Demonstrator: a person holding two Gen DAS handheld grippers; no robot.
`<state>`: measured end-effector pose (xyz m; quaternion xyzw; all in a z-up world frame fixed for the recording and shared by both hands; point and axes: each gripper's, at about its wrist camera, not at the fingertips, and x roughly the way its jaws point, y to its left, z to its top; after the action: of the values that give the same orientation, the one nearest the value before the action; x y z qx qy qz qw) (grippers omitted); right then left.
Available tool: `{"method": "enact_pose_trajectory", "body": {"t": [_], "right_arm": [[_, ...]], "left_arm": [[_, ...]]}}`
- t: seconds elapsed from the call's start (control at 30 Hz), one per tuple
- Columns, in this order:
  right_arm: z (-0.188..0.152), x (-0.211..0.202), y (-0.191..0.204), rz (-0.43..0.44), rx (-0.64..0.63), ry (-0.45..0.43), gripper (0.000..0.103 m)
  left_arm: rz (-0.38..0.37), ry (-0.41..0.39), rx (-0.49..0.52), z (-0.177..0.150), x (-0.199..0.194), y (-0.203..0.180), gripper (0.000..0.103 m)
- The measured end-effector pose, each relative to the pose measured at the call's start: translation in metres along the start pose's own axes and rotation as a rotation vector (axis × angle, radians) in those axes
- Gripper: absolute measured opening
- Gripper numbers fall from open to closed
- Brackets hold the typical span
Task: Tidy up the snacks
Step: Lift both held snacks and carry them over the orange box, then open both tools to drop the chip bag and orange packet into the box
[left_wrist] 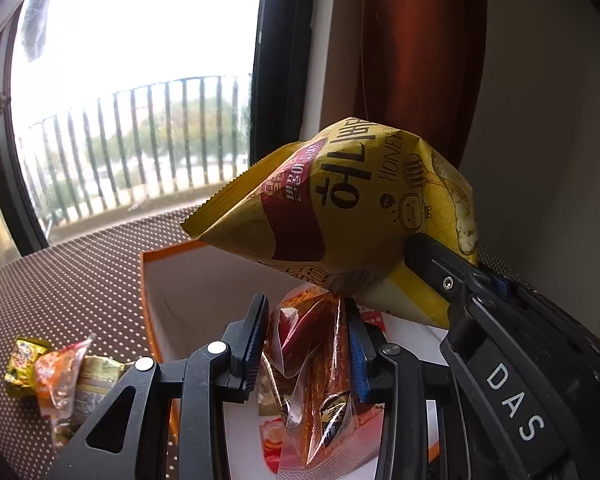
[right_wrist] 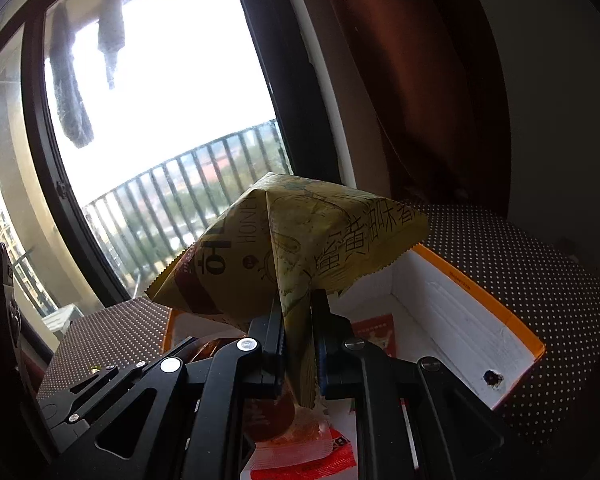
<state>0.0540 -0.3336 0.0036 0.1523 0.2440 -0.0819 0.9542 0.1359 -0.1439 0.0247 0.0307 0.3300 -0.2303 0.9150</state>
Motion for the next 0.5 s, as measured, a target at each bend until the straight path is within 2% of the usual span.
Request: {"method": "enact_pose_trajectory", "body": {"t": [0.13,0.2,0.23,0.27,0.33,0.5], "right_arm": [[-0.005,0.007,-0.015,-0.023,0.024,0.024,0.014],[-0.007,0.011,-0.02,-0.031,0.036,0.038,0.014],[-0.009,0.014,-0.023,-0.033,0.043,0.046,0.014],[-0.011,0.016,-0.026,-0.033,0.051,0.056,0.014],[-0.014,0.02,-0.03,-0.03,0.064,0.07,0.014],[-0.015,0.03,-0.035,-0.015,0.094,0.091,0.014]], "left_arm": [[-0.005,0.07,0.008,-0.002,0.018,0.0,0.037],[-0.001,0.123,0.008,-0.004,0.027,0.002,0.042],[0.01,0.137,0.013,-0.004,0.031,0.002,0.052],[0.024,0.144,0.02,-0.005,0.033,0.003,0.069],[0.059,0.128,0.03,-0.006,0.034,0.005,0.081],[0.081,0.097,0.056,-0.006,0.035,0.004,0.081]]}}
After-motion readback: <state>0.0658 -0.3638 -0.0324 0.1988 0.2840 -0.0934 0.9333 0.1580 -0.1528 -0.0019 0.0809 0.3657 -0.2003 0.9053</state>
